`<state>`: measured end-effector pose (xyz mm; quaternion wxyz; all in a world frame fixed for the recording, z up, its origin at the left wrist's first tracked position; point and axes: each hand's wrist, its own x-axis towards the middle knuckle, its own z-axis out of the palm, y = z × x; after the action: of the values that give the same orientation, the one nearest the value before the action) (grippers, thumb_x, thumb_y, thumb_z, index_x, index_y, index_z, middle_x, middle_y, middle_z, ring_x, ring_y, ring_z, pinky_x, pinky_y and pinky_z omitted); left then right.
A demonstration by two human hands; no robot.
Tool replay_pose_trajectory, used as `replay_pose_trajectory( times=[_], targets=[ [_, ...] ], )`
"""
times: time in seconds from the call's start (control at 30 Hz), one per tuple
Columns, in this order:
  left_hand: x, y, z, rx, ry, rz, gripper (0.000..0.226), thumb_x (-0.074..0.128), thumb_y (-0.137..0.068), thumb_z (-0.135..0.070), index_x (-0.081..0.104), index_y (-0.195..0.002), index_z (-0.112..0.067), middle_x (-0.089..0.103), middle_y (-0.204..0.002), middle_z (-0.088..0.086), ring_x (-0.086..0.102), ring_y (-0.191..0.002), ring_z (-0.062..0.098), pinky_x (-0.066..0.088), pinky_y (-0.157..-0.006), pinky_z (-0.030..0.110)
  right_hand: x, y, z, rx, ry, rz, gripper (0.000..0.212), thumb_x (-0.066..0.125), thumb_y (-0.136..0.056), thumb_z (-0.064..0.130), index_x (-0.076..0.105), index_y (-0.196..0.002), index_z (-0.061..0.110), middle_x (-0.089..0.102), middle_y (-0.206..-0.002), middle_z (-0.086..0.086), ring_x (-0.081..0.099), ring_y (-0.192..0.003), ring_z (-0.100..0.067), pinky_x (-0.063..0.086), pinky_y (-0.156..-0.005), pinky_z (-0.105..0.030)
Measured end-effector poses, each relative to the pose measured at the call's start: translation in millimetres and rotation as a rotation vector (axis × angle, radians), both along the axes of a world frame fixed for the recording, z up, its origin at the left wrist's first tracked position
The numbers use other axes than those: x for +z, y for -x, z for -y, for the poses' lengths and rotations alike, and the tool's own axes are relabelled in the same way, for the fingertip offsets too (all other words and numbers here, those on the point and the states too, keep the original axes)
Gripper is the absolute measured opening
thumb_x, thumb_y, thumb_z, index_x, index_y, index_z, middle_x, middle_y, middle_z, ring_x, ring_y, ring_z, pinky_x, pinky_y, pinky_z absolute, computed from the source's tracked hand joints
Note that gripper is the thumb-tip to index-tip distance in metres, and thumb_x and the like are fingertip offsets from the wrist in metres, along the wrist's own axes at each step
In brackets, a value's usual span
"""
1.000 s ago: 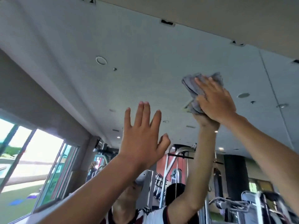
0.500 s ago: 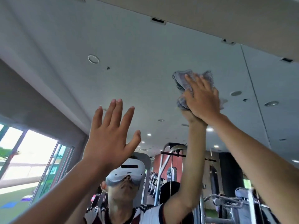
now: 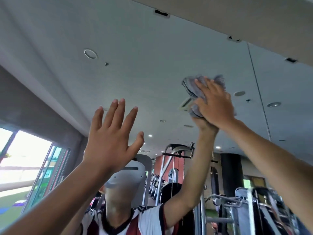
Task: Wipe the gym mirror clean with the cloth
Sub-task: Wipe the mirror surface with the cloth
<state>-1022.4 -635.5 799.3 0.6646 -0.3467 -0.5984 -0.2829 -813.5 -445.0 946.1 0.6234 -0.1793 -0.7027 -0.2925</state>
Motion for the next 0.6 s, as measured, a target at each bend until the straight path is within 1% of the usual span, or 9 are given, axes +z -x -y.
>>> replay_pose_trajectory(
  times=[0.03,0.1,0.2,0.27,0.3,0.37,0.5,0.53,0.6],
  targets=[
    [-0.6,0.9,0.6,-0.001,0.001,0.001,0.069,0.027,-0.097,-0.054,0.041,-0.153,-0.015,0.031,-0.16,0.02,0.027,-0.15,0.033,0.01,-0.119,0.05,-7.2,17.5,12.5,0.011,0.039,-0.039,0.072,0.016,-0.086,0.055,0.02,-0.156,0.038,0.013,-0.166,0.004,0.009,-0.152,-0.018,0.015,-0.117,-0.05],
    [-1.5,0.6,0.9,-0.006,-0.003,0.001,0.07,0.027,-0.097,-0.053,0.041,-0.153,-0.013,0.031,-0.159,0.021,0.027,-0.15,0.035,0.012,-0.119,0.052,-28.3,41.9,28.4,0.03,-0.049,0.014,0.066,0.02,-0.091,0.052,0.019,-0.156,0.039,0.011,-0.166,0.004,0.006,-0.153,-0.016,0.01,-0.117,-0.047],
    [-0.9,-1.5,-1.1,0.003,0.02,-0.036,0.071,0.027,-0.096,-0.051,0.044,-0.149,-0.007,0.035,-0.155,0.028,0.031,-0.147,0.041,0.015,-0.116,0.059,-55.3,25.2,15.2,0.05,-0.326,0.316,0.059,0.028,-0.097,0.045,0.026,-0.155,0.034,0.018,-0.165,0.004,0.01,-0.152,-0.011,0.007,-0.118,-0.037],
    [-1.8,-3.1,-2.3,0.013,0.051,-0.084,0.069,0.028,-0.095,-0.047,0.049,-0.144,-0.002,0.042,-0.15,0.03,0.038,-0.143,0.043,0.018,-0.113,0.06,-62.2,-5.7,-11.4,0.043,-0.388,0.439,0.059,0.033,-0.097,0.039,0.03,-0.154,0.03,0.023,-0.164,0.004,0.013,-0.151,-0.01,0.008,-0.12,-0.036],
    [-1.1,-4.3,-3.0,0.022,0.074,-0.121,0.068,0.029,-0.095,-0.044,0.052,-0.142,-0.001,0.045,-0.148,0.03,0.041,-0.141,0.042,0.02,-0.112,0.06,-61.6,-22.5,-26.2,0.033,-0.364,0.429,0.059,0.032,-0.096,0.038,0.031,-0.154,0.029,0.024,-0.163,0.004,0.015,-0.151,-0.011,0.013,-0.12,-0.041],
    [1.3,-7.6,-4.8,0.036,0.124,-0.199,0.064,0.031,-0.095,-0.041,0.055,-0.14,-0.002,0.048,-0.146,0.029,0.046,-0.138,0.042,0.026,-0.109,0.06,-48.1,-47.4,-51.3,0.015,-0.212,0.237,0.06,0.027,-0.097,0.041,0.024,-0.156,0.029,0.02,-0.164,0.003,0.014,-0.152,-0.013,0.021,-0.118,-0.053],
    [1.8,-21.9,-13.3,-0.001,0.143,-0.165,0.07,0.033,-0.091,-0.05,0.042,-0.153,-0.018,0.041,-0.153,0.024,0.039,-0.143,0.041,0.023,-0.11,0.063,5.8,-28.4,-36.2,0.071,0.339,-0.225,0.066,0.019,-0.097,0.046,0.011,-0.159,0.027,0.004,-0.168,-0.001,0.001,-0.153,-0.019,0.006,-0.122,-0.055],
    [0.6,-25.9,-17.8,-0.012,0.137,-0.146,0.072,0.033,-0.09,-0.052,0.039,-0.154,-0.02,0.039,-0.155,0.024,0.037,-0.144,0.04,0.022,-0.11,0.063,9.0,-15.6,-24.1,0.081,0.378,-0.243,0.063,0.021,-0.1,0.045,0.01,-0.159,0.027,0.002,-0.168,-0.001,-0.001,-0.154,-0.02,0.002,-0.122,-0.055],
    [-0.7,-34.3,-29.0,-0.029,0.148,-0.138,0.072,0.032,-0.09,-0.054,0.04,-0.154,-0.02,0.038,-0.156,0.023,0.035,-0.145,0.038,0.02,-0.112,0.063,-5.7,2.5,-12.1,0.066,0.257,-0.163,0.058,0.023,-0.104,0.042,0.007,-0.159,0.031,-0.001,-0.167,0.005,-0.004,-0.153,-0.016,-0.001,-0.121,-0.051]
  ],
)
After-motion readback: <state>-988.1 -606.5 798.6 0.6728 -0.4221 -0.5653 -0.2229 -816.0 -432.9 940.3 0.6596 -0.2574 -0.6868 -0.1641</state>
